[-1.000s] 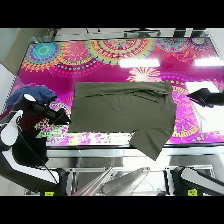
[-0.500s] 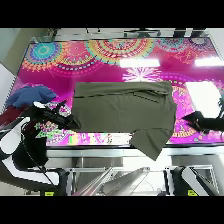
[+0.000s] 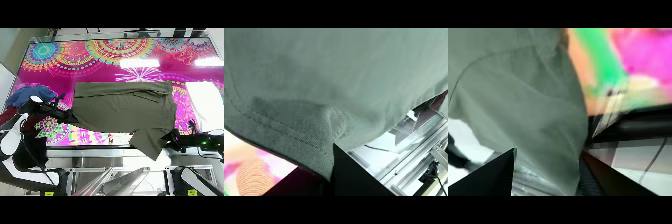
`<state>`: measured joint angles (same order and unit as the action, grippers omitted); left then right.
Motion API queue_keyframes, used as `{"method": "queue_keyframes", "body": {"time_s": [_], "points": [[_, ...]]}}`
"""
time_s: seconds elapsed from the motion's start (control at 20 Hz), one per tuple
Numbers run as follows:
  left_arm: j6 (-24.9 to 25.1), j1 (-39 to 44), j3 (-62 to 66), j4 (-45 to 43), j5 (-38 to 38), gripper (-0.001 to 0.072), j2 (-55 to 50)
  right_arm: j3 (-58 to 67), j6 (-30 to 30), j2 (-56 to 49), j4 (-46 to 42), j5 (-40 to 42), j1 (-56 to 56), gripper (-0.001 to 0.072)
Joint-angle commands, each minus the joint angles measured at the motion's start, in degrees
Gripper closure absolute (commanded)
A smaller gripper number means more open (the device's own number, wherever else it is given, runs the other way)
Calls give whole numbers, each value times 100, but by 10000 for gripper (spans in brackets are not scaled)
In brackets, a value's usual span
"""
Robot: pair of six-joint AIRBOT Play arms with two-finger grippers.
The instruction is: Fold the shirts.
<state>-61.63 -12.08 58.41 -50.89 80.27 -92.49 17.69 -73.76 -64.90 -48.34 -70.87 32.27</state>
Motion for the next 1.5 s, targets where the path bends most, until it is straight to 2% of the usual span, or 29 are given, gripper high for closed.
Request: {"method": "queue_keyframes", "body": {"time_s": [0.0,0.1,0.2,0.25,0.3,0.45,0.7,0.85,1.0,1.1,1.2,1.45], "points": [[-35,2,184,9,105,690,4,-131,142,-323,243,505,-557,239],[-35,2,184,4,118,689,4,-35,562,-321,728,424,-584,439],[-33,-13,186,-2,179,689,4,284,610,-319,789,118,-581,620],[-33,-33,186,-2,240,689,4,522,608,-319,791,-63,-581,639],[-35,-68,192,7,278,690,4,796,608,-317,791,-195,-581,694],[-33,-184,382,0,280,691,90,1556,621,-282,909,-212,-581,695],[251,-422,282,-7,-319,688,778,2581,1062,-295,1397,37,-581,696],[293,-656,271,13,-487,687,1003,3198,1078,-649,1414,175,-581,695],[459,-625,501,120,-804,686,997,3582,1683,-1244,2188,350,-614,695],[651,-468,758,542,-1054,685,855,3768,2330,-1606,3053,643,-678,695],[671,-258,1314,654,-1187,686,492,4061,2686,-1991,3499,968,-798,695],[448,188,2839,651,-1327,684,-859,4809,3108,-2964,3558,1574,-1075,695]]}}
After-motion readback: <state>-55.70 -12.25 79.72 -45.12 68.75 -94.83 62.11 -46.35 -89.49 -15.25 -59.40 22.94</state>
